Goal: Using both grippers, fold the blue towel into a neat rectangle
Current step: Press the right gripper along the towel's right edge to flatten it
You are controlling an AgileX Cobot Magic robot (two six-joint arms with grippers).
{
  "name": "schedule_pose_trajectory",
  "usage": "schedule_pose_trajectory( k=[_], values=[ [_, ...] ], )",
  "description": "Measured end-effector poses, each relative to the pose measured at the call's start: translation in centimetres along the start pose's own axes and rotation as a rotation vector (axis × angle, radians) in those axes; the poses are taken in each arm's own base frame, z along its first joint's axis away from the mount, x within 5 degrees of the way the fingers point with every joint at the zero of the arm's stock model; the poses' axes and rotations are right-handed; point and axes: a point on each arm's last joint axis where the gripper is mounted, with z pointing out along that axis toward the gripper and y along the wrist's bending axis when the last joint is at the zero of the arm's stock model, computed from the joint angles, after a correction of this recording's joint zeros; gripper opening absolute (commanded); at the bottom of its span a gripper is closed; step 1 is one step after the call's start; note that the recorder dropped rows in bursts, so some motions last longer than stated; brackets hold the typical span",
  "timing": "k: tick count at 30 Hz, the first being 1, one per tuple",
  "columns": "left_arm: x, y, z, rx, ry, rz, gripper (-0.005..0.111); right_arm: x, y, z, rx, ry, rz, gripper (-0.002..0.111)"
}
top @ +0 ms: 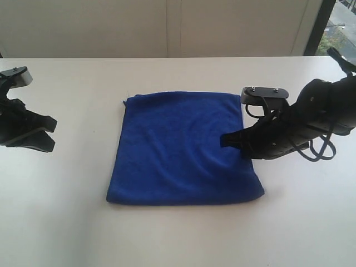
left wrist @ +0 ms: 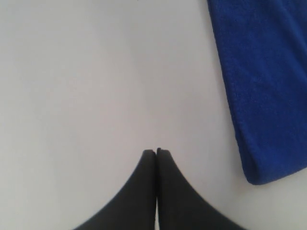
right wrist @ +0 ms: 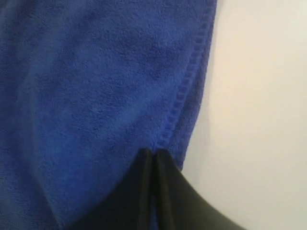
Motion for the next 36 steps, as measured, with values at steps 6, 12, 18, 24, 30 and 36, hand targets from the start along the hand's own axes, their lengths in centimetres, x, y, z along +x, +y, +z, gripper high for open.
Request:
schedule_pose_trajectory(
  k=[6, 12, 18, 24, 30, 36],
  values=[
    [0.0, 0.0, 0.0, 0.0, 0.0, 0.0, 0.0, -0.01, -0.06, -0.14, 0.009, 0.002, -0.05, 0.0],
    [0.0, 0.0, 0.0, 0.0, 0.0, 0.0, 0.0, 0.08, -0.19, -0.14, 0.022, 0.012, -0.108, 0.0],
    [0.01, -0.01, 0.0, 0.001, 0.001, 0.0, 0.0, 0.09, -0.26, -0.14, 0.03, 0.014, -0.135, 0.0],
    [0.01, -0.01, 0.0, 0.001, 0.001, 0.0, 0.0, 0.1, -0.38, -0.15, 0.043, 0.017, -0.182, 0.0],
    [0.01, -0.01, 0.0, 0.001, 0.001, 0.0, 0.0, 0.07, -0.48, -0.15, 0.054, 0.016, -0.22, 0.0],
    [0.01, -0.01, 0.0, 0.001, 0.001, 0.0, 0.0, -0.04, -0.51, -0.14, 0.058, -0.001, -0.224, 0.007]
  ],
)
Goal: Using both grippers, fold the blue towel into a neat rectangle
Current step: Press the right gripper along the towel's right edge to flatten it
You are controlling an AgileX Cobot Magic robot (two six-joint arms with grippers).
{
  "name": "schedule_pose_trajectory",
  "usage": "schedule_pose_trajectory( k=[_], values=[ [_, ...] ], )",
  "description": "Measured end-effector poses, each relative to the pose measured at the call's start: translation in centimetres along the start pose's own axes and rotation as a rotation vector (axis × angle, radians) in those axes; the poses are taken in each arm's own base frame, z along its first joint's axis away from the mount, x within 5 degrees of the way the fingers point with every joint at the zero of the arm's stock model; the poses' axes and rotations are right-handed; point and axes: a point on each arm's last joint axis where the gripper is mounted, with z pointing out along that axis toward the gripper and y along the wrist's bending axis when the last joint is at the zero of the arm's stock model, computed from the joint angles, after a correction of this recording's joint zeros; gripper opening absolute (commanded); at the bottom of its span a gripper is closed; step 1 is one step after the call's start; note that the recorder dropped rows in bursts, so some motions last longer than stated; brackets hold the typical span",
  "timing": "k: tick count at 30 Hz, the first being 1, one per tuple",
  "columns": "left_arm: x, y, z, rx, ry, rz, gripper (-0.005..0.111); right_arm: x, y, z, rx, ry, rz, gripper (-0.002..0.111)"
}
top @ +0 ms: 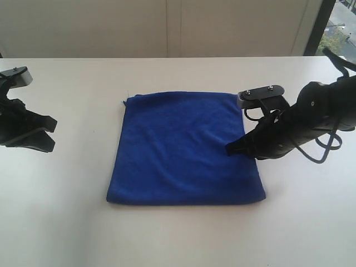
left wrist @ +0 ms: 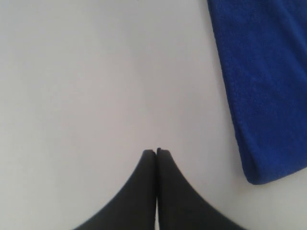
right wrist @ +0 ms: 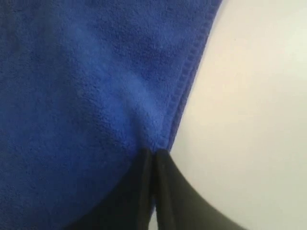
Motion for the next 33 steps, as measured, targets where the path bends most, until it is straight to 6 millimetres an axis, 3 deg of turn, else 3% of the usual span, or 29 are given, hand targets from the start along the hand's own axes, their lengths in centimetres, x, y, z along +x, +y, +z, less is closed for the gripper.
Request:
schedule_pose_trajectory(
  k=[7, 11, 15, 20, 24, 33],
  values=[
    [0.0, 0.0, 0.0, 0.0, 0.0, 0.0, 0.0, 0.1, -0.1, 0.3, 0.004, 0.004, -0.008, 0.032],
    [0.0, 0.0, 0.0, 0.0, 0.0, 0.0, 0.0, 0.0, -0.1, 0.1, 0.005, -0.003, -0.011, 0.032],
    [0.0, 0.0, 0.0, 0.0, 0.0, 0.0, 0.0, -0.6, 0.1, -1.3, 0.004, -0.046, -0.014, 0.032],
    [0.0, 0.0, 0.0, 0.0, 0.0, 0.0, 0.0, -0.8, 0.5, -3.6, -0.025, -0.041, 0.021, 0.016],
    [0.0, 0.0, 0.0, 0.0, 0.0, 0.0, 0.0, 0.4, 1.2, -4.0, -0.072, 0.075, 0.04, 0.0],
    [0.0, 0.0, 0.0, 0.0, 0.0, 0.0, 0.0, 3.1, 2.3, -1.5, -0.103, 0.277, 0.019, 0.0]
  ],
)
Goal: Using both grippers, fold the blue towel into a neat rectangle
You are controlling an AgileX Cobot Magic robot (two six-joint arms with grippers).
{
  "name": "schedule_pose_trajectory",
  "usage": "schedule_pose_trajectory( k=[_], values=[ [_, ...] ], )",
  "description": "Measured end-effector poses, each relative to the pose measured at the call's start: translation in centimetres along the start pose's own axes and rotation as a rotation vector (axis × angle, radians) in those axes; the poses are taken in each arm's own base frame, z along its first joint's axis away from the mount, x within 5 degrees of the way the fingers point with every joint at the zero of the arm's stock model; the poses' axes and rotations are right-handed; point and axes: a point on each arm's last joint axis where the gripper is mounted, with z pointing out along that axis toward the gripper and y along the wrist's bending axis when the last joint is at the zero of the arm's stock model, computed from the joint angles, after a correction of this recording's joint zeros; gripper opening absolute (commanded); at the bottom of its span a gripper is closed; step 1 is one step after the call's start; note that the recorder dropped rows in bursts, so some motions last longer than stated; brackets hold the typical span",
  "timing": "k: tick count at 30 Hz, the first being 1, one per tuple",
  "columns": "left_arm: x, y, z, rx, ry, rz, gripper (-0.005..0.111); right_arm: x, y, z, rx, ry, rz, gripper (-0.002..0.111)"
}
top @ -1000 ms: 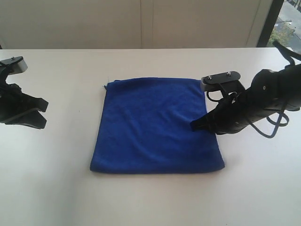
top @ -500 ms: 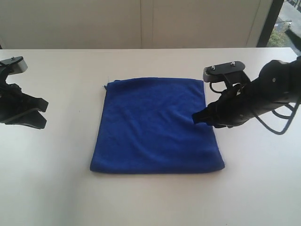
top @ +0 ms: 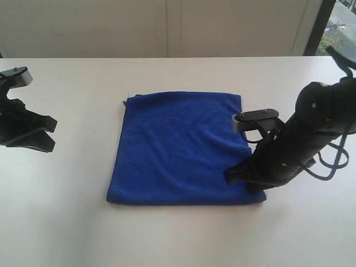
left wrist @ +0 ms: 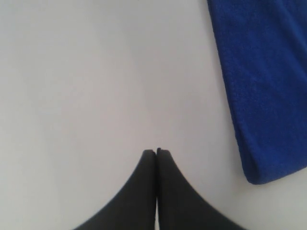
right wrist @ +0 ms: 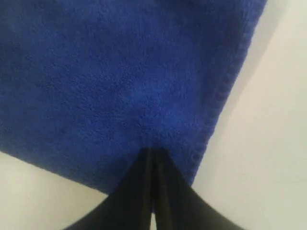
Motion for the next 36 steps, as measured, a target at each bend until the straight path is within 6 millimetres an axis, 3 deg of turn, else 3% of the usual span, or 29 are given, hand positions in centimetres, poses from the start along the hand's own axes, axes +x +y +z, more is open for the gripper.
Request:
schedule_pose_trajectory(
  k=[1, 8, 14, 17, 24, 36],
  values=[
    [0.0, 0.0, 0.0, 0.0, 0.0, 0.0, 0.0, 0.3, -0.1, 0.7, 0.0, 0.043, -0.001, 0.0],
    [0.0, 0.0, 0.0, 0.0, 0.0, 0.0, 0.0, 0.3, 0.0, 0.6, -0.006, 0.052, 0.007, 0.0],
    [0.0, 0.0, 0.0, 0.0, 0.0, 0.0, 0.0, -0.6, 0.8, -3.5, -0.022, -0.078, -0.01, 0.0],
    [0.0, 0.0, 0.0, 0.0, 0.0, 0.0, 0.0, -0.8, 1.0, -4.5, -0.026, -0.115, -0.013, 0.0],
    [0.0, 0.0, 0.0, -0.001, -0.002, 0.0, 0.0, 0.6, 0.8, -3.6, -0.026, -0.062, -0.001, 0.0],
    [-0.2, 0.1, 0.0, -0.011, -0.024, -0.007, 0.0, 0.7, 0.8, -3.5, -0.024, -0.065, 0.0, 0.0]
  ],
)
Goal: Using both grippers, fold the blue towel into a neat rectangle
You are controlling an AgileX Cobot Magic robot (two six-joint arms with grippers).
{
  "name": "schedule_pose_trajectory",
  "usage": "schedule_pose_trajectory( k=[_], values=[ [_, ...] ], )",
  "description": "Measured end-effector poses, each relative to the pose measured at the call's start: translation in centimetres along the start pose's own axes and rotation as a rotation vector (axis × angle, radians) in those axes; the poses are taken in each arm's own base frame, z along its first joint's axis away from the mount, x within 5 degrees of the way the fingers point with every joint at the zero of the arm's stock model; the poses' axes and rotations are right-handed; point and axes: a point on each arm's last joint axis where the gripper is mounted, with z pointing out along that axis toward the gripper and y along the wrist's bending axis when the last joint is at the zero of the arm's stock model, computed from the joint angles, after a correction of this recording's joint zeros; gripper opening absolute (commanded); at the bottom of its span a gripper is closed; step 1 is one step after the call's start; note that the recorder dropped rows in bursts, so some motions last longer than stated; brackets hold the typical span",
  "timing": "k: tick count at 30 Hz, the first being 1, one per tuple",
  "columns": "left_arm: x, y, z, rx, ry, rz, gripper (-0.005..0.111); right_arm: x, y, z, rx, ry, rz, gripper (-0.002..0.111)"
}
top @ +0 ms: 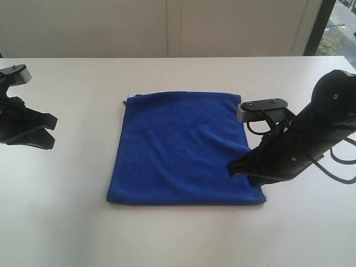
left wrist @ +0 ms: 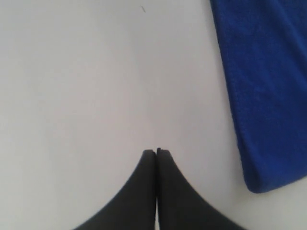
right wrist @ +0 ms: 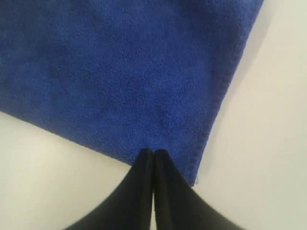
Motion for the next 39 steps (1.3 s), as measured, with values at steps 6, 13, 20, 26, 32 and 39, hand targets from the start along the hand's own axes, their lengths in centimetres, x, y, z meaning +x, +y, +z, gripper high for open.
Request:
schedule_pose_trajectory(
  k=[6, 13, 20, 26, 32, 39],
  values=[
    [0.5, -2.7, 0.5, 0.139, 0.064, 0.059, 0.0, 0.0, 0.0, 0.0, 0.0, -0.002, 0.0, 0.0],
    [1.5, -8.6, 2.2, 0.239, 0.133, 0.265, 0.0, 0.0, 0.0, 0.0, 0.0, -0.002, 0.0, 0.0],
    [2.5, -11.6, 3.0, 0.253, 0.163, 0.401, 0.0, 0.0, 0.0, 0.0, 0.001, -0.004, 0.0, 0.0],
    [2.7, -11.4, 4.0, 0.23, 0.182, 0.427, 0.0, -0.1, 0.0, 0.0, 0.003, -0.012, 0.0, 0.0],
    [3.2, -10.4, 6.8, 0.208, 0.254, 0.404, 0.0, -0.1, 0.0, 0.0, 0.003, -0.012, 0.0, 0.0],
    [3.9, -9.5, 8.9, 0.196, 0.328, 0.393, 0.0, -0.1, 0.0, 0.0, 0.003, -0.014, 0.0, 0.0]
  ],
)
